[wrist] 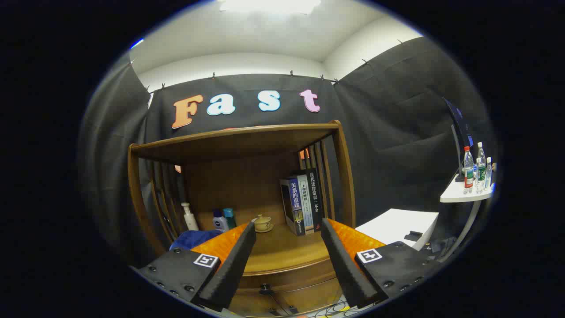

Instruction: Pull open the drawer, take out the items inside it, and place them on the countertop above the cabinet.

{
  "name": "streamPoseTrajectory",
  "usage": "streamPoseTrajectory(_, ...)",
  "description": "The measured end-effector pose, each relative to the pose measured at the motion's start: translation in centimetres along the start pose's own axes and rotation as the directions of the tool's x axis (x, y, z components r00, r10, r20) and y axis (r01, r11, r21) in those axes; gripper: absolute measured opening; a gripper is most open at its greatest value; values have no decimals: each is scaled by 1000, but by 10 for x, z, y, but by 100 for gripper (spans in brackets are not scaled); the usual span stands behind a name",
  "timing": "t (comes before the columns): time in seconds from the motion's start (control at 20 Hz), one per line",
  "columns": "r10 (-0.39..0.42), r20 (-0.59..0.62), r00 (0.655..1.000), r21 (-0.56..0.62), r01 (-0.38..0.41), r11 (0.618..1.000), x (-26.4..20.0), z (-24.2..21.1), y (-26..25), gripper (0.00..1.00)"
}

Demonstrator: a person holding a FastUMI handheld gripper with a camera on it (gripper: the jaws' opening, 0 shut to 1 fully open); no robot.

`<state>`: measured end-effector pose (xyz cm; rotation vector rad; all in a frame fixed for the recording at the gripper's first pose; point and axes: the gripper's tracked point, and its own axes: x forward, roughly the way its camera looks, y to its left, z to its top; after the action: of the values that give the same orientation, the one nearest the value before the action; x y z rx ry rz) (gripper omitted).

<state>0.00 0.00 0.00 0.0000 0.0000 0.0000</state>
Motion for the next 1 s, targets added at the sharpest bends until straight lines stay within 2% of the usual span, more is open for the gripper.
streamPoseTrajectory(0.45,8,-6,1000,0,-8,1000,2,-8,3,98)
streamPoseTrajectory(0.7,38,6,999,6,-38,999,8,-13,15,98)
streamPoseTrajectory(1.0,95,-46,994,52,-93,994,25,-72,29,98)
